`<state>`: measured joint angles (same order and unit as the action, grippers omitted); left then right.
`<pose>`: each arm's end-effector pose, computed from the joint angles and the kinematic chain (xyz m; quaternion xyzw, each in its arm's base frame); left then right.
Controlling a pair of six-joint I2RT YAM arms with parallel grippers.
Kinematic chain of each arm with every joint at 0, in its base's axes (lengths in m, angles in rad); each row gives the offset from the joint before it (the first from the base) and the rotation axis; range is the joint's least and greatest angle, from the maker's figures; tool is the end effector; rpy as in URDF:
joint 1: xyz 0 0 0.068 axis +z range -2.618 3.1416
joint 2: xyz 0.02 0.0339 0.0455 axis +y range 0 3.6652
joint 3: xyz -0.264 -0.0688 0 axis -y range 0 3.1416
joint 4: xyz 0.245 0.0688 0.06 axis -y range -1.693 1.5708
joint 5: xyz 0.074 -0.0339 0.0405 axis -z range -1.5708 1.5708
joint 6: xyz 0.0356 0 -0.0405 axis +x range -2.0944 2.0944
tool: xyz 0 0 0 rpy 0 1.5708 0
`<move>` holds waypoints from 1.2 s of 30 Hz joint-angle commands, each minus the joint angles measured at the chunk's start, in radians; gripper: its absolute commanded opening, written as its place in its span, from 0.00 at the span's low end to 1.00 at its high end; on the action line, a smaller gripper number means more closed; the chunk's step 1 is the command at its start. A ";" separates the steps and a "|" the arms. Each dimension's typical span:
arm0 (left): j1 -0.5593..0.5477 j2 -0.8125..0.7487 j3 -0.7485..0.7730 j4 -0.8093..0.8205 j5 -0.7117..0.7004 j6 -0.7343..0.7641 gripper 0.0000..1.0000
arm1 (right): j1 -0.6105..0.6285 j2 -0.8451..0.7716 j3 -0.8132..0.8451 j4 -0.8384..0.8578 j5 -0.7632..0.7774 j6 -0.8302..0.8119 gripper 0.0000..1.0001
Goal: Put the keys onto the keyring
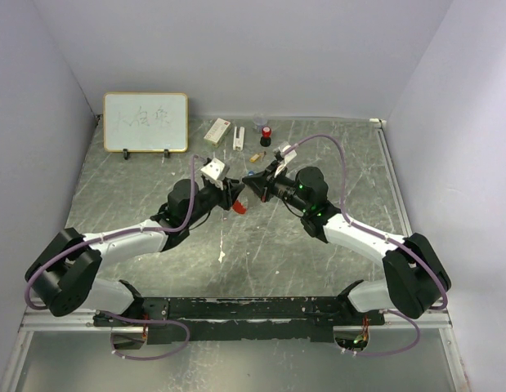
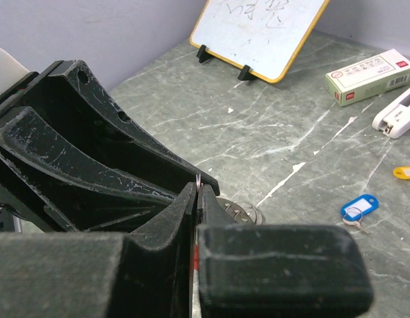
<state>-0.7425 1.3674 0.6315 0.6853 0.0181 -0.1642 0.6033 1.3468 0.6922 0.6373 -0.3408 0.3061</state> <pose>0.2191 -0.2020 0.2465 0.2126 0.6929 -0.3076 0.6165 0.2401 0.1799 0.2675 -0.2216 0.6775 0.4121 0.5675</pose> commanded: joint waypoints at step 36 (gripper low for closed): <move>-0.010 -0.040 -0.025 0.085 -0.048 0.065 0.07 | 0.008 -0.154 -0.104 -0.051 0.108 0.007 0.32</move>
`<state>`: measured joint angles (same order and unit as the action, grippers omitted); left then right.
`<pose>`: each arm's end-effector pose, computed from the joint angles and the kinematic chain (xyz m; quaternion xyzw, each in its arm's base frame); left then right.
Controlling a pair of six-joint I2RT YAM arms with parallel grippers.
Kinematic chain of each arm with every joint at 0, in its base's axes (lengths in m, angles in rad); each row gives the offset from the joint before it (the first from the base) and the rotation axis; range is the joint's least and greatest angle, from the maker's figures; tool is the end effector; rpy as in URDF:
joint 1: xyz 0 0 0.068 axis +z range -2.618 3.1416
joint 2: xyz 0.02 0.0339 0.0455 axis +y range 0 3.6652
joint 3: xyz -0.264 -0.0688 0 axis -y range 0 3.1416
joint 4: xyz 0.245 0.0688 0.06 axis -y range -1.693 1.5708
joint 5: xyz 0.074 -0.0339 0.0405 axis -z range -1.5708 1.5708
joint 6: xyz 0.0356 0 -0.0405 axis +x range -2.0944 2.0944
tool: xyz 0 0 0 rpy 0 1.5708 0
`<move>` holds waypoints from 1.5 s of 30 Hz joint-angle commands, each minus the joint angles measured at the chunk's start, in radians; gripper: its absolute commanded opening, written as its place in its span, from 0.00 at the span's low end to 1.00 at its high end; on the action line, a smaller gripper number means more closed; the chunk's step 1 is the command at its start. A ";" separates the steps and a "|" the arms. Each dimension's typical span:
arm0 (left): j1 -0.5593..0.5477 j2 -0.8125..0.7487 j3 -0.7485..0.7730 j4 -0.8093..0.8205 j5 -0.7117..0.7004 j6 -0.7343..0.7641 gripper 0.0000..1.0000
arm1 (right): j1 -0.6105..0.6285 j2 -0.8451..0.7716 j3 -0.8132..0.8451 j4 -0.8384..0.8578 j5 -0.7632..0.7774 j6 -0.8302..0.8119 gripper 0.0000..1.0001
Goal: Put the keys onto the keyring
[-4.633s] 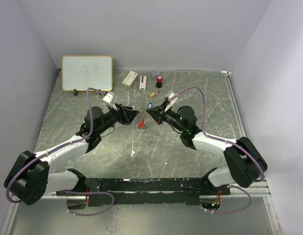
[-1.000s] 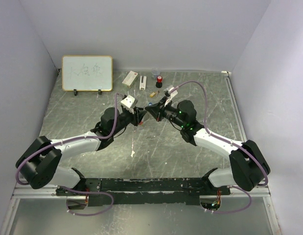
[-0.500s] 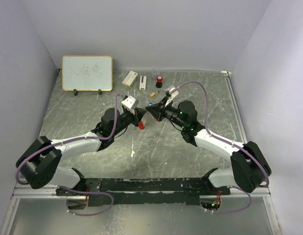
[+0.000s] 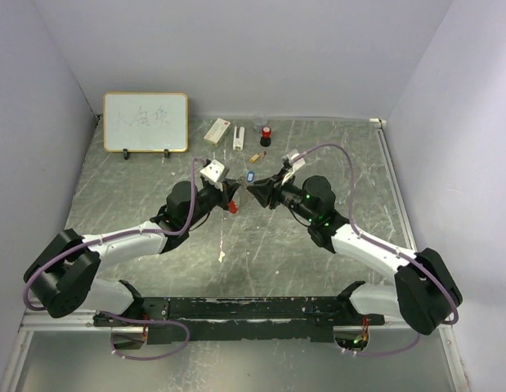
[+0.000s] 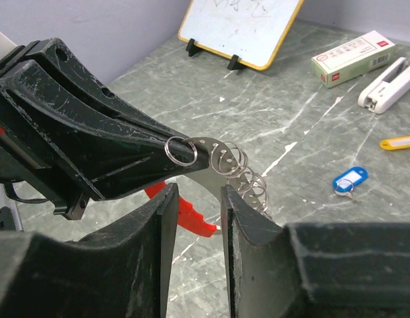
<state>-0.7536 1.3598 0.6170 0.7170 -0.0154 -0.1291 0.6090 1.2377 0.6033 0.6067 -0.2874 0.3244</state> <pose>0.2157 -0.2017 0.2473 0.2149 0.6832 -0.2931 0.6334 0.2195 0.1654 0.2631 -0.1995 0.6881 0.4022 0.5701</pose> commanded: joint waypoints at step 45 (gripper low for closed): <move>0.001 0.021 0.255 -0.410 0.119 0.083 0.07 | 0.048 0.033 0.185 -0.261 0.091 -0.208 0.21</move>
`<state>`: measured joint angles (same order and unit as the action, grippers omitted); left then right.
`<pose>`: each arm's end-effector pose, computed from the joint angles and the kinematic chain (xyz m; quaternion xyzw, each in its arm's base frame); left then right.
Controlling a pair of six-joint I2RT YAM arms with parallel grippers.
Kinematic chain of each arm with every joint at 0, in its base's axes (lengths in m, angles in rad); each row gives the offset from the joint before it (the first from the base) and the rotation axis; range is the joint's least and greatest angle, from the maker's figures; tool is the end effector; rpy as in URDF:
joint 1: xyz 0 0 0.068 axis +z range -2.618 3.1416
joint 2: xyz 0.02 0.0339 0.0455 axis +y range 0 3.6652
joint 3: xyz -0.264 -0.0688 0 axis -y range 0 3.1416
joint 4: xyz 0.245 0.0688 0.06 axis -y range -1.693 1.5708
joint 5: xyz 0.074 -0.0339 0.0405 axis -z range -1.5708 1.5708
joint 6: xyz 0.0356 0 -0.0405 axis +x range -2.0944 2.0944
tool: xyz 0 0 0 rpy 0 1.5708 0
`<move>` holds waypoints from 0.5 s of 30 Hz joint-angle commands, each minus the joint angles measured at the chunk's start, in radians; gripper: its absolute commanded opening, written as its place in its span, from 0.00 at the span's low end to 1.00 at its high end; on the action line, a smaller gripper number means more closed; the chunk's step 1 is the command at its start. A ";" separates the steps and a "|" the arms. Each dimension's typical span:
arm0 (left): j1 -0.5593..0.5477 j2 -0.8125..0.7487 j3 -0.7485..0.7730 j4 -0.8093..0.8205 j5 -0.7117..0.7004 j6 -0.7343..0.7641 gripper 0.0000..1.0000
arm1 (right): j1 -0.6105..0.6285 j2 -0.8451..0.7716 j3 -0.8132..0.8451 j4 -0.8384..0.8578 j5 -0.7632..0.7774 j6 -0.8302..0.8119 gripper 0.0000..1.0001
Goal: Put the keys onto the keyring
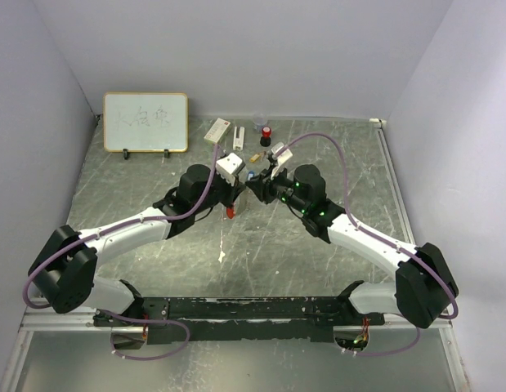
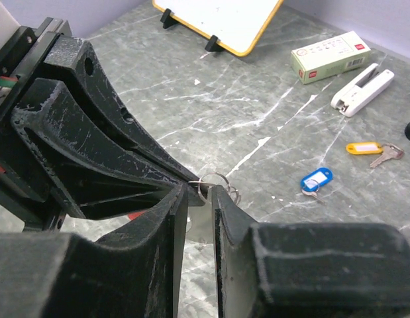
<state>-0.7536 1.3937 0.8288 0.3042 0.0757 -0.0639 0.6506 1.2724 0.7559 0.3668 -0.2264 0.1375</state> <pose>0.2303 -0.2198 0.2647 0.2896 0.7380 -0.2695 0.5467 0.2279 0.1835 0.2808 -0.2624 0.7098 0.3279 0.5655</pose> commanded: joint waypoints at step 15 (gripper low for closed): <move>0.001 -0.102 -0.089 0.153 -0.003 0.101 0.07 | 0.004 -0.024 0.015 -0.042 0.175 0.044 0.20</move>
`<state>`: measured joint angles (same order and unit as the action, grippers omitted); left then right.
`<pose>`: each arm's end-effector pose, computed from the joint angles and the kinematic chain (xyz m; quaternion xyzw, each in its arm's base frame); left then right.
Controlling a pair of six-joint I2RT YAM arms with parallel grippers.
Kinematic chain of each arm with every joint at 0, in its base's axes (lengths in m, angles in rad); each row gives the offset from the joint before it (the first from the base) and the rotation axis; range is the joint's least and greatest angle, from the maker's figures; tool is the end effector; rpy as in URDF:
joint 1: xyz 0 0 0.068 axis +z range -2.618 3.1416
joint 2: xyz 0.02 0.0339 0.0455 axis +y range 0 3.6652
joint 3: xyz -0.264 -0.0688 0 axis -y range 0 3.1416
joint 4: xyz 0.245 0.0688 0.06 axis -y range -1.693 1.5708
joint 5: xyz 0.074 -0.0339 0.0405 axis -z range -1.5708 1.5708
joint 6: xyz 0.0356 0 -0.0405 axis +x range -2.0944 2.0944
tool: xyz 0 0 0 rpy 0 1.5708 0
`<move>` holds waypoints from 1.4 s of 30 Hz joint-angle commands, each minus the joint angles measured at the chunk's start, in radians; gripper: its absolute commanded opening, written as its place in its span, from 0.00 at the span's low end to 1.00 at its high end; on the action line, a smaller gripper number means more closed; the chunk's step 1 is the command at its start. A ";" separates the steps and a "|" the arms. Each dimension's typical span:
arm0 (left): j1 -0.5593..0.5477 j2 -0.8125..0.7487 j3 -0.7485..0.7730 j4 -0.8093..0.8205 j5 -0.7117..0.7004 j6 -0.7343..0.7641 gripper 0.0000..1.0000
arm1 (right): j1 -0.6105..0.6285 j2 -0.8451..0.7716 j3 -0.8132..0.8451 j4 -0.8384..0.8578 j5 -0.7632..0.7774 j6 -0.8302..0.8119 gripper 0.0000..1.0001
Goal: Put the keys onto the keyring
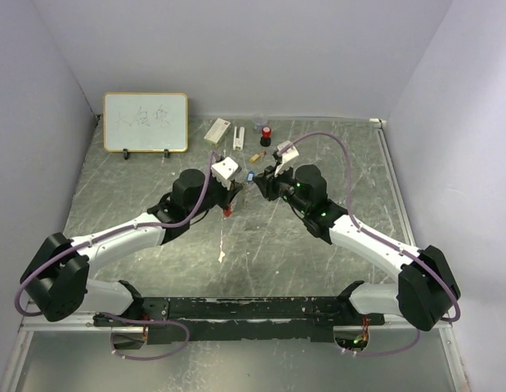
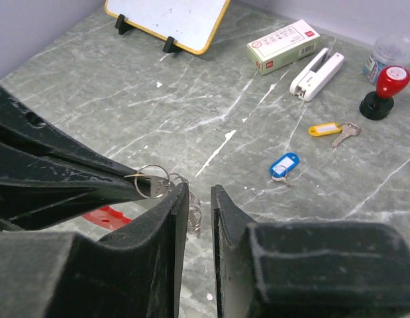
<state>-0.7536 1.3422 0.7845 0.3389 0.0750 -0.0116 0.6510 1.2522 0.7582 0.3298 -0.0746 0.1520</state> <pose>0.2218 -0.2118 0.2681 0.3045 0.7180 -0.2606 0.5691 0.2287 0.1775 0.2830 -0.2116 0.7326 0.2787 0.5838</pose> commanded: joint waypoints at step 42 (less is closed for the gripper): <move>0.038 -0.029 -0.177 0.403 0.298 0.263 0.07 | -0.082 0.012 -0.009 0.053 -0.322 0.242 0.19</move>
<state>-0.7235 1.3407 0.5808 0.7322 0.3531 0.2302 0.5751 1.2724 0.7498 0.3882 -0.3927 0.3992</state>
